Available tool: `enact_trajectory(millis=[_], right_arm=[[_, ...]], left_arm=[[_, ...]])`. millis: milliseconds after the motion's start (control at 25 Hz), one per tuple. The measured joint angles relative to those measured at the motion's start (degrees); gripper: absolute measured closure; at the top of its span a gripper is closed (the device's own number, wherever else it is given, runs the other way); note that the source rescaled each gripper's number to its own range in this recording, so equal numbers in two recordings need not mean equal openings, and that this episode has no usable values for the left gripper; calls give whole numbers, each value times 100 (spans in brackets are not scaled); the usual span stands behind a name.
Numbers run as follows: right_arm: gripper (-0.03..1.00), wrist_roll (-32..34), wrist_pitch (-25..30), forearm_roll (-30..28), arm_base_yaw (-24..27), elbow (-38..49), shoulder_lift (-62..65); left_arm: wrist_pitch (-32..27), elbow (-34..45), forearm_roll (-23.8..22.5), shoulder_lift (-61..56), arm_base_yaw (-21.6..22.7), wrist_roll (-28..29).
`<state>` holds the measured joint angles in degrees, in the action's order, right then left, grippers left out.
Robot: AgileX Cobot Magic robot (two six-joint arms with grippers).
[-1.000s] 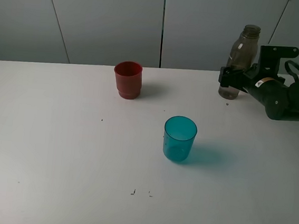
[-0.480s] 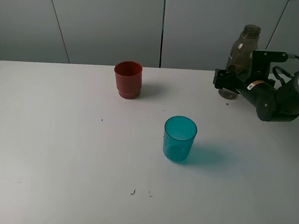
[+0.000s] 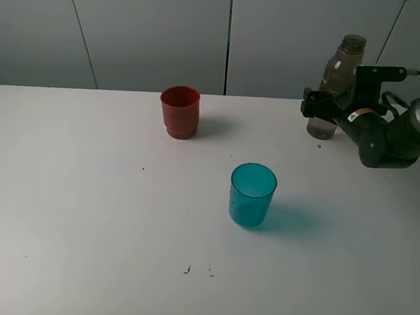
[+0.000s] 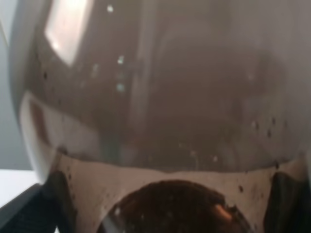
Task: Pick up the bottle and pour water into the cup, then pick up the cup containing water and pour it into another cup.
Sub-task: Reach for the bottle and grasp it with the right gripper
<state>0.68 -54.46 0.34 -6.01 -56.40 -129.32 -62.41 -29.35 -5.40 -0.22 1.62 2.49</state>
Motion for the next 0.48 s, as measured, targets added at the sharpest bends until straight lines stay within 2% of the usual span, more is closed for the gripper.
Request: enact_trajectory(millis=[480], right_arm=[[-3, 17, -4, -34, 13, -159, -192]], left_arm=[[0, 0, 0, 0, 0, 11]])
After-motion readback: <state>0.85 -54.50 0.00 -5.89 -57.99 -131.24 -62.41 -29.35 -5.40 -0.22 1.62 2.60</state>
